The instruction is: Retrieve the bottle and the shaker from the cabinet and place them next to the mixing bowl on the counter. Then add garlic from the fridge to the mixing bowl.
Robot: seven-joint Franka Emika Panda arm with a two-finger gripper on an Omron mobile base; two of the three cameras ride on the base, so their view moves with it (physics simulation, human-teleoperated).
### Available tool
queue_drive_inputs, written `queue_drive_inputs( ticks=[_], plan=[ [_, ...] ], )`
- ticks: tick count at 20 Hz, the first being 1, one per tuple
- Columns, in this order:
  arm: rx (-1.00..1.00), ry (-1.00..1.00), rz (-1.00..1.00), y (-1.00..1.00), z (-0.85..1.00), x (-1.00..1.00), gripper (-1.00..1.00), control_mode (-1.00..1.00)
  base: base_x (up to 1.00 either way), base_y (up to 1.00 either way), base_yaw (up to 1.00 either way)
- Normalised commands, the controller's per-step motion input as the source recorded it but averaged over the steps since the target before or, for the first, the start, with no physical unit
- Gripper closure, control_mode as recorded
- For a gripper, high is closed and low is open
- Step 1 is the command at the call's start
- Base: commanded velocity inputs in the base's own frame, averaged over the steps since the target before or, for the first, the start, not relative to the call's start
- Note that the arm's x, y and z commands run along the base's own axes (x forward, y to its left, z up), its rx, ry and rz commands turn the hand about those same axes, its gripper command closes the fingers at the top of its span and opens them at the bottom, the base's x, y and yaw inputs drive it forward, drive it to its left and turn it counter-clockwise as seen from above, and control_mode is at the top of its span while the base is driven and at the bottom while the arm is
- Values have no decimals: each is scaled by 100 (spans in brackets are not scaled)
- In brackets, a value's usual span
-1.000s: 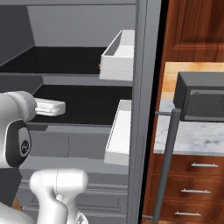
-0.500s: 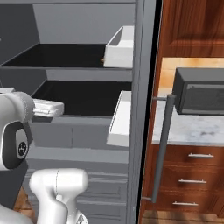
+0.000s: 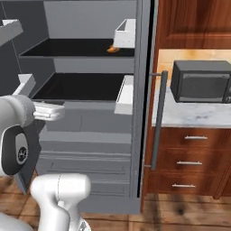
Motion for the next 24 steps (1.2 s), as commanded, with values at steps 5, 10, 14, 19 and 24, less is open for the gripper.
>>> queue_drive_inputs(
  ticks=[5,10,14,19,24],
  plan=[
    [0,0,0,0,0,0,100,100,-55,-3,-18],
    [0,0,0,0,0,0,100,100,-60,-15,-31],
    [0,0,0,0,0,0,100,100,-67,-28,-40],
    [0,0,0,0,0,0,100,100,-80,-28,-45],
    [0,0,0,0,0,0,100,100,-98,-20,-45]
  ],
)
